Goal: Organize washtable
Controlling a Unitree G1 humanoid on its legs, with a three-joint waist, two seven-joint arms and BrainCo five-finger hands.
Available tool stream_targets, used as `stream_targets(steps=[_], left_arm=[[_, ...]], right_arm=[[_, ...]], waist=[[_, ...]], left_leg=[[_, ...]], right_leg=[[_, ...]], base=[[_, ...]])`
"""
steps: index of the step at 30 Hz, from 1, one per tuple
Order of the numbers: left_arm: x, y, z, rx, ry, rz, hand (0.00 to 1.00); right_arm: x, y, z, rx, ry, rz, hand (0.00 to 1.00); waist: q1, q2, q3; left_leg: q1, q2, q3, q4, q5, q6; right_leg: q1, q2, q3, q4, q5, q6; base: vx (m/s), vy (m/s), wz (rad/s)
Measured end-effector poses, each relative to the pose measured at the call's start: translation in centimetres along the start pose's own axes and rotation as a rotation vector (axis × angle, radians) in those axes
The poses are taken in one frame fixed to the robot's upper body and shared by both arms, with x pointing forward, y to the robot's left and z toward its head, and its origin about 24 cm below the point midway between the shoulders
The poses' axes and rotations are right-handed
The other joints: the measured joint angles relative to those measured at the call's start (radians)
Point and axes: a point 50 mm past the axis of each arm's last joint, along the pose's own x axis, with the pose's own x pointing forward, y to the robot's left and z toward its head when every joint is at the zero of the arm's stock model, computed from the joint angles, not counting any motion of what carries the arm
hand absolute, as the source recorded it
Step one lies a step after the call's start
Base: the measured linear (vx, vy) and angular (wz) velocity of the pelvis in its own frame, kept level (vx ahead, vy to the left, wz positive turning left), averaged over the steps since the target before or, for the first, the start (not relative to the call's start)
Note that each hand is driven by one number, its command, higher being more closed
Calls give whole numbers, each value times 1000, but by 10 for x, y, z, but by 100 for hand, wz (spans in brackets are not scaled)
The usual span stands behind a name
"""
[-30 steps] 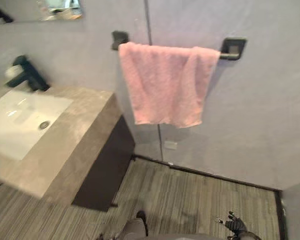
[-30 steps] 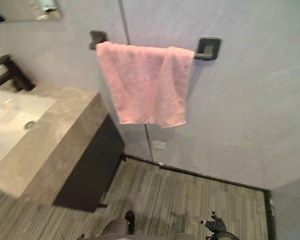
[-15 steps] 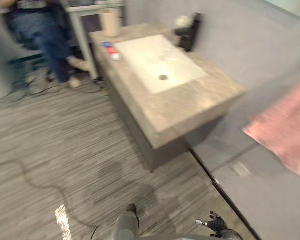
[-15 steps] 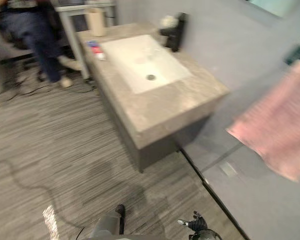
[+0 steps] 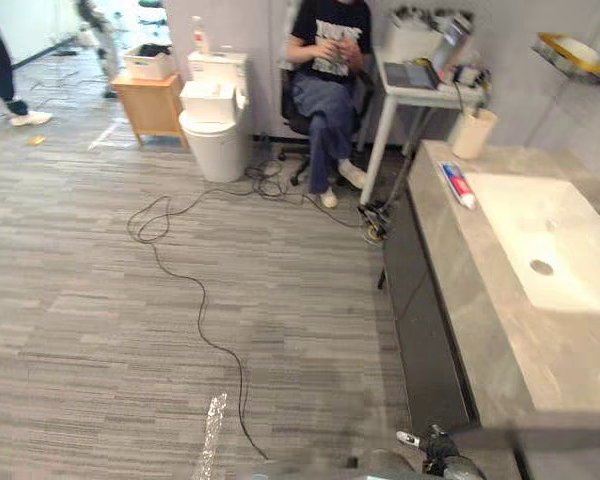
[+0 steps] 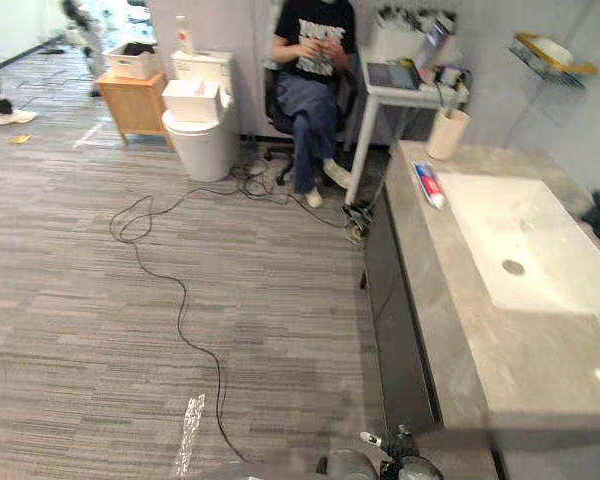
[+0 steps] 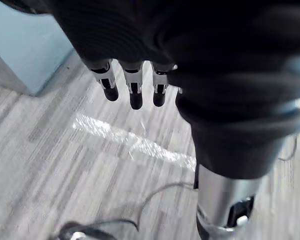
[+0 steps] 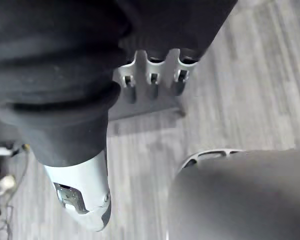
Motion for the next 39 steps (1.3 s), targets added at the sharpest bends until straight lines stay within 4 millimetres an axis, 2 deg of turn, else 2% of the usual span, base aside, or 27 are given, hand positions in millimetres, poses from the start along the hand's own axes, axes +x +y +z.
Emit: stream_targets(steps=[2, 3, 4, 5, 6, 7, 8, 9, 10, 11, 13, 14, 15, 16, 17, 18, 20, 22, 25, 27, 28, 31, 32, 33, 35, 38, 39], left_arm=[[0, -17, 5, 28, -9, -54, 0], [0, -15, 7, 39, -16, -53, 0], [1, -16, 13, 41, -39, -52, 0], [0, -17, 12, 36, -39, -53, 0], [1, -19, 16, 35, -51, -55, 0], [2, -20, 22, 33, -69, -56, 0], [1, -20, 24, 26, -80, -52, 0], [1, -18, 24, 15, -80, -43, 0], [1, -13, 22, -15, -69, -21, 0], [2, -8, 22, -45, -68, 5, 0], [2, -4, 22, -52, -69, 24, 0], [2, -5, 22, -52, -67, 27, 0], [1, -8, 18, -53, -51, 18, 0], [1, -13, 16, -55, -40, 4, 0], [2, -10, 16, -43, -40, 11, 0], [3, -4, 19, -30, -52, 22, 0], [4, -5, 22, -26, -56, 18, 0], [3, -8, 19, -25, -50, 9, 0], [3, -14, 25, -19, -66, -11, 0], [2, -26, 22, -24, -58, -41, 0], [0, -33, 21, -32, -51, -59, 0], [-1, -34, 17, -30, -39, -64, 0], [0, -30, 18, -27, -39, -54, 0], [1, -26, 16, -23, -36, -44, 0], [1, -22, 18, -18, -45, -37, 0], [1, -22, 18, -18, -47, -36, 0], [1, -19, 18, -21, -48, -28, 0]], right_arm=[[-1, 2, -1, -16, 1, 7, 0], [-2, 3, -3, -11, 5, 7, 0], [-3, 4, -6, 0, 7, 2, 0], [-3, 5, -5, -2, 7, 6, 0], [-3, 7, -5, -1, 9, 13, 0], [-3, 9, -5, 2, 12, 17, 0], [-3, 12, -5, 3, 15, 28, 0], [-4, 16, -8, 8, 28, 36, 0], [-4, 26, -10, 18, 44, 58, 0], [-5, 31, -11, 29, 49, 69, 0], [-5, 31, -13, 30, 59, 69, 0], [-5, 30, -13, 27, 58, 68, 0], [-4, 24, -11, 11, 51, 56, 0], [-3, 17, -13, -18, 64, 43, 0], [-3, 24, -14, -39, 76, 67, 0], [-3, 35, -12, -68, 71, 110, 0], [-2, 41, -9, -103, 66, 134, 0], [-2, 45, -5, -133, 51, 150, 0], [-1, 45, 0, -150, 36, 148, 0], [0, 37, 1, -165, 34, 131, 0], [2, 30, 4, -164, 24, 112, 0], [2, 27, 4, -162, 18, 105, 0], [1, 26, 2, -154, 23, 104, 0], [0, 31, 0, -156, 27, 116, 0], [-1, 34, -1, -156, 29, 124, 0], [0, 34, 3, -156, 15, 127, 0], [-1, 37, 1, -152, 22, 130, 0]], waist=[[0, -13, -16], [-1, -17, -30], [-13, -10, -55], [-27, 9, -73], [-41, 10, -72], [-43, 12, -71], [-26, 23, -66], [-20, 22, -66], [-13, 3, -70], [-2, -10, -64], [5, -24, -61], [4, -24, -60], [3, 4, -61], [6, 28, -59], [5, 3, -59], [0, -22, -61], [12, -36, -59], [4, -29, -56], [6, -19, -52], [6, 13, -46], [6, 36, -36], [0, 38, -20], [-2, 11, -22], [6, -4, -27], [2, -20, -24], [2, -23, -22], [4, -43, -23]], left_leg=[[56, 1, 13, 22, -70, -3], [69, 2, 12, 23, -89, -4], [87, 20, 15, 24, -124, -31], [83, 45, 35, 119, -149, -114], [22, 52, 68, 256, -132, -140], [-107, 94, 144, 558, -38, -258], [-198, 196, 230, 758, -42, -239], [-219, 259, 260, 811, -52, -222], [-251, 369, 292, 838, -72, -188], [-277, 441, 312, 790, -80, -187], [-304, 495, 301, 627, -77, -192], [-303, 498, 296, 535, -69, -203], [-289, 498, 283, 291, -1, -223], [-276, 469, 262, 183, 141, -230], [-268, 439, 264, 168, 147, -223], [-257, 408, 267, 122, 149, -221], [-253, 398, 305, 126, 151, -217], [-234, 384, 323, 124, 150, -215], [-193, 386, 358, 117, 140, -204], [-162, 386, 367, 103, 85, -187], [-133, 384, 371, 77, 53, -182], [-80, 345, 413, 44, 41, -165], [-70, 328, 430, 44, 33, -153], [-65, 326, 443, 45, 31, -151], [-76, 336, 454, 49, 30, -151], [-118, 360, 466, 94, 15, -167], [-125, 361, 476, 111, 7, -181]], right_leg=[[-40, 12, -12, -61, 89, -21], [-46, 26, -5, -59, 105, -37], [-36, 57, 8, -56, 124, -73], [8, 87, 6, -115, 141, -89], [31, 87, -1, -136, 165, -93], [72, 97, 20, -162, 182, -104], [128, 116, 45, -186, 180, -101], [156, 123, 61, -197, 181, -98], [212, 120, 91, -237, 182, -96], [269, 97, 121, -274, 186, -77], [318, 53, 145, -310, 187, -57], [331, 37, 150, -312, 185, -37], [343, 16, 153, -311, 174, -6], [342, -7, 177, -309, 145, 50], [342, -25, 199, -322, 140, 57], [337, -12, 231, -361, 151, 43], [326, 23, 242, -420, 214, 19], [347, 6, 238, -445, 249, 57], [358, -10, 262, -438, 265, 74], [315, -4, 258, -344, 259, 82], [264, -13, 254, -230, 246, 81], [137, -69, 237, 35, 229, 62], [123, -107, 196, 85, 204, 45], [119, -115, 171, 67, 184, 38], [93, -105, 133, -25, 164, 37], [41, -90, 132, -100, 159, 36], [42, -90, 153, -125, 156, 29]], base=[[380, 42, 7], [487, 38, -19], [558, 29, -18], [587, 57, -6], [684, 142, -13], [552, 165, -41], [623, 150, -67], [403, 70, -86], [609, 125, -76], [411, 101, -66], [506, 286, -35], [548, 477, -17], [356, 455, -13], [327, 426, -11], [267, 325, 3], [225, 228, 9], [183, 185, -11], [156, 141, -33], [52, 67, -31], [-30, 99, -42], [-56, 115, -41], [-105, 107, -25], [-111, 43, -19], [-124, 42, -24], [-47, -24, -28], [-30, -88, -26], [-44, -136, -14]])
